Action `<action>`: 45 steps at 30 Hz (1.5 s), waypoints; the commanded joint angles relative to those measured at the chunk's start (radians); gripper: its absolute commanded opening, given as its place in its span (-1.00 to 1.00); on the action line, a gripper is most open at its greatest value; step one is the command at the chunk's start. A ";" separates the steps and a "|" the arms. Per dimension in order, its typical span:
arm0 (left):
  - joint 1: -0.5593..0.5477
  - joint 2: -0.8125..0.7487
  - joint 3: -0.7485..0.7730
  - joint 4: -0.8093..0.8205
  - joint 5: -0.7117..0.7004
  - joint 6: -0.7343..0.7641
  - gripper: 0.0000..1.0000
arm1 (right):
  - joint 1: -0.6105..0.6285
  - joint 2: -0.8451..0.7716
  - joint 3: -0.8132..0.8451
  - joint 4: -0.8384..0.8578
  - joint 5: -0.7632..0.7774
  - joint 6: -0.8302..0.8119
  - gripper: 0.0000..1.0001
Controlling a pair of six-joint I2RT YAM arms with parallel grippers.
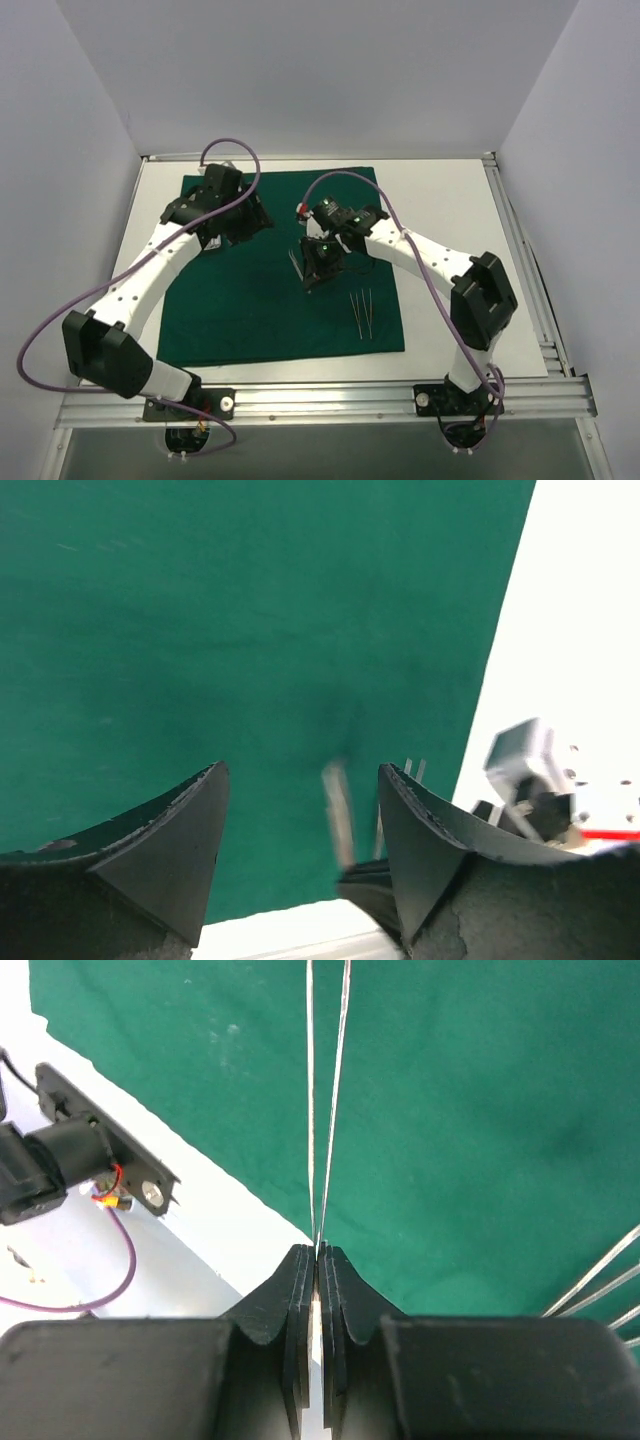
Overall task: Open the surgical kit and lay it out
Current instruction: Place the medical item in the surgical kit.
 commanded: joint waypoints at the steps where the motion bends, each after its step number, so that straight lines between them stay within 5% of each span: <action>1: 0.030 -0.105 -0.021 -0.040 -0.064 0.074 0.40 | 0.010 -0.143 -0.087 0.039 0.080 0.115 -1.00; 9: 0.050 -0.232 -0.148 -0.040 -0.061 0.080 0.36 | 0.095 -0.255 -0.247 0.007 0.380 0.303 -1.00; 16: 0.052 -0.324 -0.227 -0.045 -0.047 0.076 0.33 | 0.169 -0.292 -0.376 -0.010 0.493 0.441 -1.00; 28: 0.050 -0.401 -0.296 -0.037 -0.020 0.059 0.31 | 0.197 -0.307 -0.489 0.007 0.564 0.494 -1.00; 45: 0.052 -0.399 -0.230 -0.112 -0.038 0.155 0.31 | 0.218 -0.188 -0.413 -0.038 0.589 0.452 -1.00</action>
